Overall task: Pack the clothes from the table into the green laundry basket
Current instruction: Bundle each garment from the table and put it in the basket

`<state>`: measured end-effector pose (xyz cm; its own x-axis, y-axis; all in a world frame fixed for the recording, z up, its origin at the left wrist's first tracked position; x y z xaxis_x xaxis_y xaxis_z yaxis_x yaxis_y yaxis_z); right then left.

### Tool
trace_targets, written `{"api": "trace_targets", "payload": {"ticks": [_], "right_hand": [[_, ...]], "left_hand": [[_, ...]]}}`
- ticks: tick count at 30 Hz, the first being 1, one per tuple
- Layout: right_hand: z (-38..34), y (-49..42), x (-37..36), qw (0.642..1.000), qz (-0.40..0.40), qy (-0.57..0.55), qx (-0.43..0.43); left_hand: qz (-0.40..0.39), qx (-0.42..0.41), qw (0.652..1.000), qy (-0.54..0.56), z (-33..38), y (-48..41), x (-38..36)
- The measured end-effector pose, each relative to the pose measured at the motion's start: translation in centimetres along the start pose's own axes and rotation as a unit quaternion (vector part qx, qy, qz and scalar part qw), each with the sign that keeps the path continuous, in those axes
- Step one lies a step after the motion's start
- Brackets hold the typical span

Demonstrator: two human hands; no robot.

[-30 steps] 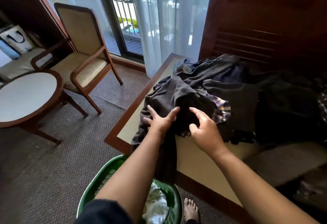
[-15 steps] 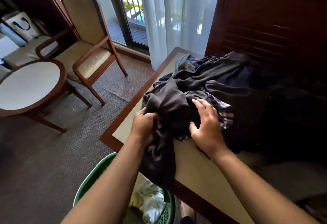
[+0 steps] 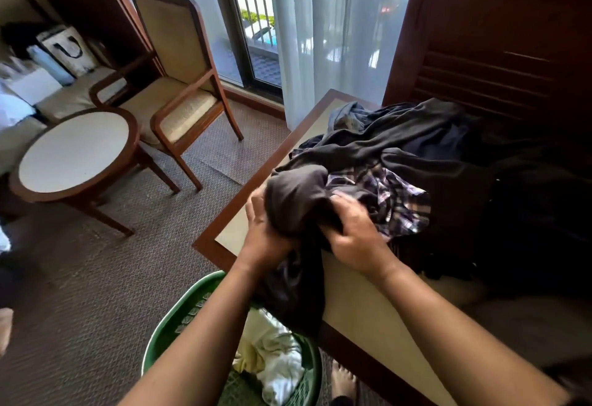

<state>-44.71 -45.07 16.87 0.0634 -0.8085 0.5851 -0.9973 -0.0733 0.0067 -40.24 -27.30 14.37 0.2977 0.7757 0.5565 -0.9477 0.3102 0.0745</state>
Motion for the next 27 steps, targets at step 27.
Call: {"api": "trace_targets", "payload": {"ticks": [27], "right_hand": [[1.5,2.2,-0.5,0.981,0.039,-0.184,-0.049]], "left_hand": [[-0.118,0.189,0.791,0.57,0.2,6.4,-2.3]]}}
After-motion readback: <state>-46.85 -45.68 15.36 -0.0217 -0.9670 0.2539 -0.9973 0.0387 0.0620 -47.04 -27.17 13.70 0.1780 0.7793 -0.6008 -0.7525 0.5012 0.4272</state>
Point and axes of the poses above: each hand's wrist, its own y-axis away from the middle knuckle, its own x-axis out of the back of the hand, z = x × y, the point moved 8 cm from there along -y, towards the middle knuckle, and after that the axes turned 7 degrees about -z, right-handed, at the moved point
